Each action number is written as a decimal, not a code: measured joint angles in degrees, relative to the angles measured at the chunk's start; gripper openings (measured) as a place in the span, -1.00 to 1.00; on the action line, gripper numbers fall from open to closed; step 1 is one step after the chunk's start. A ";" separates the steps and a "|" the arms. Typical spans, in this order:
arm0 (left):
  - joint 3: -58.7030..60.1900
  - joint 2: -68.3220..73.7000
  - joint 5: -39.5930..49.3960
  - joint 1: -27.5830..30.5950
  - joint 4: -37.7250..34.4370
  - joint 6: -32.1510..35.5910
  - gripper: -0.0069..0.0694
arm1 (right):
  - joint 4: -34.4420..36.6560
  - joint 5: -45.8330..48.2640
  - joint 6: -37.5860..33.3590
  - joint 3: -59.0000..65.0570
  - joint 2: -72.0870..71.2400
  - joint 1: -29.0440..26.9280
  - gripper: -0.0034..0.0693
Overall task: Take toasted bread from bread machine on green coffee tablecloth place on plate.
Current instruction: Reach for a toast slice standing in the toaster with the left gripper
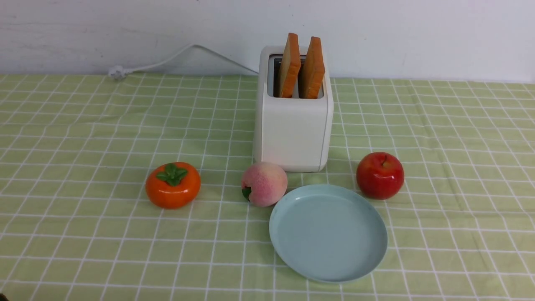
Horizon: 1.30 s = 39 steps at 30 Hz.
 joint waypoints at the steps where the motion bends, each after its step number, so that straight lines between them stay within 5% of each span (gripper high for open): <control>1: 0.00 0.00 -1.76 0.00 -2.55 -0.81 -0.19 | 0.00 0.00 0.00 0.00 0.00 0.00 -0.96; 10: 0.00 0.00 -15.57 0.00 -23.42 -4.70 -0.19 | 0.00 0.00 0.00 0.00 0.00 0.00 -0.96; 21: 0.00 0.00 -18.71 0.00 -37.22 -4.89 -0.19 | -0.06 0.00 -0.23 0.00 0.00 0.00 -0.96; 24: -0.98 0.00 -16.81 0.00 -37.16 -3.35 -0.26 | -0.53 -1.22 -0.37 0.00 0.00 0.00 -0.96; 27: -6.01 0.00 -9.37 0.00 -34.00 0.82 -0.54 | 2.02 -5.61 2.35 0.56 0.00 0.00 -0.96; 30: -12.03 0.69 -1.81 0.00 -31.29 5.67 -0.85 | 11.34 -12.75 9.32 0.56 0.00 0.00 -0.96; 35: -21.13 8.56 7.95 0.00 -28.55 15.42 -0.85 | 25.14 -22.82 17.47 0.56 0.00 0.00 -0.95; 39: -25.55 15.53 13.30 0.00 -27.51 20.52 -0.85 | 28.95 -25.82 18.21 0.56 0.00 0.00 -0.94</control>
